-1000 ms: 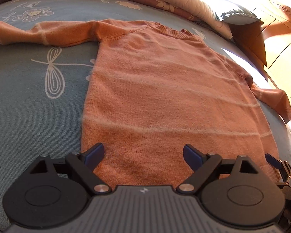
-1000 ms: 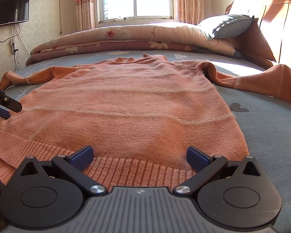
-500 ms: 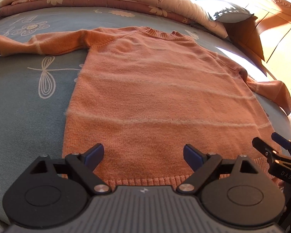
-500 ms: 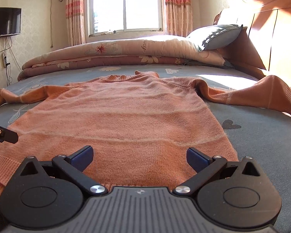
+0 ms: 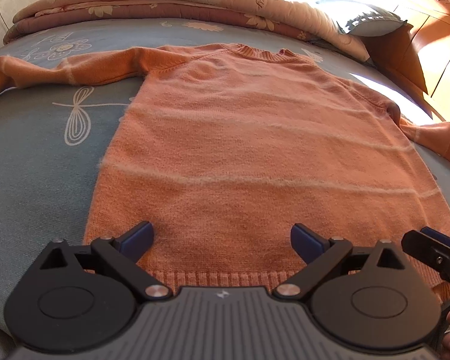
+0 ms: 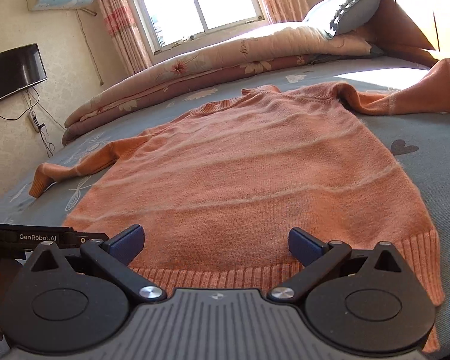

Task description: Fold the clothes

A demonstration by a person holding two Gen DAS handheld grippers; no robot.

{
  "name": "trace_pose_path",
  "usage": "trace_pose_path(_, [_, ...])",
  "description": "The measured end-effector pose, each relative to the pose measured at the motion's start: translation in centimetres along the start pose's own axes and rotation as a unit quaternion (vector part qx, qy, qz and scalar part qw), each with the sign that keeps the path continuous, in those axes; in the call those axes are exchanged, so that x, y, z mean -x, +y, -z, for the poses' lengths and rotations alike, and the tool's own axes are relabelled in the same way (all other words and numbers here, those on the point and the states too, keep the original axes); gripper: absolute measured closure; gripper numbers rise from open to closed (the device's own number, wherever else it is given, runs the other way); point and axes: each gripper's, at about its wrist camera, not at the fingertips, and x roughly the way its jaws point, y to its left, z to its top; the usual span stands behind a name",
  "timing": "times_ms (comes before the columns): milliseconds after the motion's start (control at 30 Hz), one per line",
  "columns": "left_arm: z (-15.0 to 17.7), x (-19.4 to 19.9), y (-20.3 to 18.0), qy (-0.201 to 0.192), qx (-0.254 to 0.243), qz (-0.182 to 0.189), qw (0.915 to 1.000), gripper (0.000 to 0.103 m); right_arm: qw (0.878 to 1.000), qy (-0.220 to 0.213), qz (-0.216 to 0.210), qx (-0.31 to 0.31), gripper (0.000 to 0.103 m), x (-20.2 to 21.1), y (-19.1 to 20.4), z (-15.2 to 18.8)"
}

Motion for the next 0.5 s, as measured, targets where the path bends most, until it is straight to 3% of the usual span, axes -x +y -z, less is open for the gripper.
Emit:
trace_pose_path(133, [0.6, 0.1, -0.5, -0.004, -0.017, -0.014, 0.9997, 0.005, 0.999, 0.015, 0.027, -0.011, 0.0, -0.2, -1.2, 0.9])
trace_pose_path(300, [1.0, 0.2, -0.3, -0.015, -0.018, -0.002, 0.9997, 0.002, 0.997, 0.004, 0.05, -0.052, 0.0, 1.7, -2.8, 0.6])
trace_pose_path(500, [1.3, 0.4, 0.1, -0.025, -0.019, 0.01, 0.9995, 0.001, 1.0, 0.001, 0.014, -0.017, 0.0, -1.3, -1.2, -2.3])
